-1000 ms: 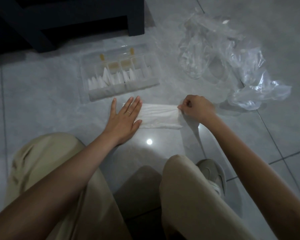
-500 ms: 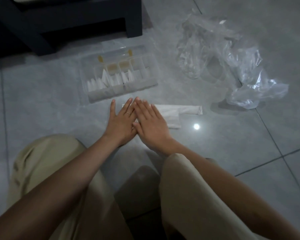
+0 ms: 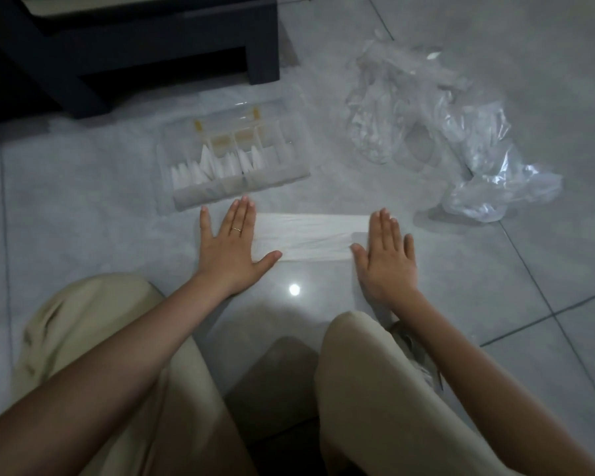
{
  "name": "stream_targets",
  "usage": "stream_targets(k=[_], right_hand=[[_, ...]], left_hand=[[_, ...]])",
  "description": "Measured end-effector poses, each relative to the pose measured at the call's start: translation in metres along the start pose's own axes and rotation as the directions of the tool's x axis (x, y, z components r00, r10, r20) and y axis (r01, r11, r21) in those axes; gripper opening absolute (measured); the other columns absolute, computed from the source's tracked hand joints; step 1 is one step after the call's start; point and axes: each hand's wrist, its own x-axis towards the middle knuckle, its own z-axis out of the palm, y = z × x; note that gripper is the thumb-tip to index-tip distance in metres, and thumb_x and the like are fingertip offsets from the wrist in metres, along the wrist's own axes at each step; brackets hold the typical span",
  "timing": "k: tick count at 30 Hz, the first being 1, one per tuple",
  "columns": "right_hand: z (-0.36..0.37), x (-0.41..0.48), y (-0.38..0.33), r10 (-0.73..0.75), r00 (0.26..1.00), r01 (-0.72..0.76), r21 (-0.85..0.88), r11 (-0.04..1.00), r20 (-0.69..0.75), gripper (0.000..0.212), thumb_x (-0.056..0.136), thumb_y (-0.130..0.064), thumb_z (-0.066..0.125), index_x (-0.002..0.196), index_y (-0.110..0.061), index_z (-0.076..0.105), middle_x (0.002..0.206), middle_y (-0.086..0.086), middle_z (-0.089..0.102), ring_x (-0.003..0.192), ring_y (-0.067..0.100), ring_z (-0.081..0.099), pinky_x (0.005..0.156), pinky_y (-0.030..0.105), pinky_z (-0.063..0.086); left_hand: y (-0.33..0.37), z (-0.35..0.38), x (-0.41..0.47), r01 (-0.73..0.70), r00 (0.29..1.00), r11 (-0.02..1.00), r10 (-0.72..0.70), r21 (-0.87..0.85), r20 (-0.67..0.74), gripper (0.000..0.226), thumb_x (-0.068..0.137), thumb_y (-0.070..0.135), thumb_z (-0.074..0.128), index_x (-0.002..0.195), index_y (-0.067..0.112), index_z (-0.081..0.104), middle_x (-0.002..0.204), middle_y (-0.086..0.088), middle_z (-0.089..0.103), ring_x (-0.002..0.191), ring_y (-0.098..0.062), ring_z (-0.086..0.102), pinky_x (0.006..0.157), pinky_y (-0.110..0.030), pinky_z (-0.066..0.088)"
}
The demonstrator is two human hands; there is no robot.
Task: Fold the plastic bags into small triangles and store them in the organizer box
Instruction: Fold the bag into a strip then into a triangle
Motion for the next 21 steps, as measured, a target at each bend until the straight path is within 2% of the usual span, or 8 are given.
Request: stream_targets(k=[3,5,6,8,10,12,14,21], right_hand=[[-0.015,0.001,-0.009,0.096,0.995,-0.096,-0.015,0.995,0.006,0.090,0.095,-0.064,0.018,0.149,-0.003,-0.018,0.158,0.014,-0.022,0.147,0.026,-0.017,0.117,0.043,-0.018],[-0.024,0.000,-0.019,-0.040,0.993,0.042,0.016,0.999,-0.111,0.094,0.093,-0.066,0.027,0.150,-0.005,-0.017,0.158,0.013,-0.022,0.147,0.025,-0.019,0.112,0.039,-0.024],[-0.027,-0.001,-0.025,-0.151,0.976,0.161,0.053,0.986,-0.156,0.093,0.094,-0.062,0.035,0.152,-0.007,-0.012,0.160,0.011,-0.018,0.147,0.025,-0.016,0.113,0.038,-0.021],[-0.030,-0.004,-0.035,-0.336,0.920,0.368,0.153,0.917,-0.201,0.081,0.093,-0.046,0.053,0.153,-0.010,0.013,0.162,0.011,0.006,0.149,0.025,0.005,0.119,0.037,-0.002],[-0.027,-0.004,-0.041,-0.438,0.872,0.477,0.177,0.861,-0.218,0.065,0.087,-0.030,0.062,0.144,-0.010,0.038,0.152,0.011,0.035,0.138,0.025,0.034,0.115,0.036,0.022],[-0.020,-0.004,-0.044,-0.484,0.851,0.516,0.150,0.843,-0.204,0.057,0.083,-0.022,0.063,0.136,-0.010,0.048,0.140,0.007,0.050,0.126,0.023,0.048,0.108,0.033,0.029],[-0.014,-0.004,-0.043,-0.497,0.845,0.524,0.121,0.843,-0.198,0.053,0.081,-0.020,0.062,0.132,-0.011,0.051,0.134,0.004,0.055,0.120,0.022,0.052,0.105,0.031,0.031],[-0.009,-0.005,-0.042,-0.494,0.843,0.523,0.110,0.845,-0.213,0.049,0.074,-0.022,0.063,0.123,-0.015,0.060,0.132,0.003,0.058,0.117,0.021,0.054,0.098,0.030,0.036]], left_hand=[[-0.004,-0.003,-0.003,0.014,0.999,0.998,-0.013,-0.059,0.032,0.105,0.081,0.080,0.017,0.148,0.010,-0.024,0.155,-0.004,-0.032,0.145,-0.015,-0.025,0.107,-0.051,-0.029],[-0.003,-0.010,-0.005,-0.085,0.996,0.990,0.080,-0.115,-0.046,0.106,0.084,0.076,0.031,0.152,0.008,-0.011,0.157,-0.008,-0.026,0.147,-0.018,-0.019,0.112,-0.049,-0.022],[-0.002,-0.015,-0.005,-0.194,0.975,0.973,0.178,-0.122,-0.130,0.099,0.083,0.067,0.045,0.153,0.007,0.009,0.161,-0.014,-0.010,0.148,-0.021,-0.007,0.115,-0.050,-0.011],[0.005,-0.020,-0.006,-0.417,0.870,0.908,0.384,-0.045,-0.310,0.066,0.072,0.038,0.067,0.128,0.006,0.052,0.148,-0.021,0.037,0.136,-0.029,0.032,0.110,-0.048,0.022],[0.013,-0.018,-0.008,-0.512,0.773,0.858,0.479,0.037,-0.416,0.030,0.069,0.013,0.072,0.098,0.006,0.066,0.120,-0.015,0.062,0.108,-0.031,0.057,0.092,-0.041,0.039],[0.018,-0.013,-0.009,-0.522,0.758,0.851,0.493,0.057,-0.426,0.015,0.069,0.004,0.074,0.082,0.004,0.067,0.104,-0.012,0.068,0.088,-0.030,0.064,0.081,-0.038,0.043],[0.020,-0.008,-0.008,-0.498,0.767,0.866,0.466,0.048,-0.441,0.015,0.067,0.001,0.077,0.079,0.003,0.068,0.098,-0.012,0.069,0.078,-0.031,0.065,0.074,-0.036,0.047],[0.016,-0.006,-0.002,-0.486,0.799,0.873,0.424,-0.041,-0.427,0.008,0.068,-0.001,0.068,0.075,0.004,0.066,0.088,-0.010,0.069,0.079,-0.029,0.067,0.060,-0.034,0.051]])
